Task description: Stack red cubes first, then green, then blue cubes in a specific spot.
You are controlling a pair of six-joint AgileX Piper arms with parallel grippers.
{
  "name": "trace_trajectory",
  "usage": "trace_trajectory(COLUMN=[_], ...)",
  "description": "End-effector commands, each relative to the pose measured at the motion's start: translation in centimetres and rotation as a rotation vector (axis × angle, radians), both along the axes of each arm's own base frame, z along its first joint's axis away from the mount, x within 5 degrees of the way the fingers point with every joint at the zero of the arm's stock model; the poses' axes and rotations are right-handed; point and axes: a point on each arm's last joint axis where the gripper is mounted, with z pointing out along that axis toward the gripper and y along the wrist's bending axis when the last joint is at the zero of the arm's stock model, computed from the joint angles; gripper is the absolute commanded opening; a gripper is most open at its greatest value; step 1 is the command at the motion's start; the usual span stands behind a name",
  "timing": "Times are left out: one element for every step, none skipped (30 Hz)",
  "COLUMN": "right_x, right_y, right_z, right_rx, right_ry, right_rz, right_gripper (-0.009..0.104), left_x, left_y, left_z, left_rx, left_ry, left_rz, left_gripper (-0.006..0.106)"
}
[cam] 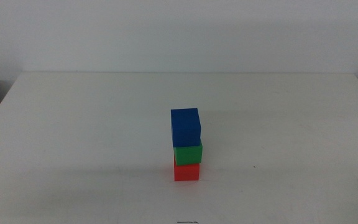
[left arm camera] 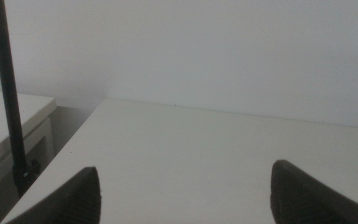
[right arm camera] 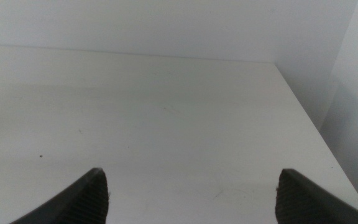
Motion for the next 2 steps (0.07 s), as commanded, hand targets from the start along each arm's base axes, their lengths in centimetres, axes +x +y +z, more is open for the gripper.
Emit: trace_trajectory(right_x=[-0.11, -0.11], right_y=[-0.06, -0.06], right_z=[1.40, 1.40], right_rx=[-0.029, -0.029], right_ry=[-0.116, -0.116], right_rz=[-0.005, -0.005], right_gripper=[0.078, 0.078], left_x=[-0.19, -0.18], left_y=[0.02, 0.02], left_z=[0.87, 0.86], left_rx=[-0.023, -0.023], left_ry=[-0.097, -0.096], left_rz=[0.003, 0.003], left_gripper=[0.093, 0.093])
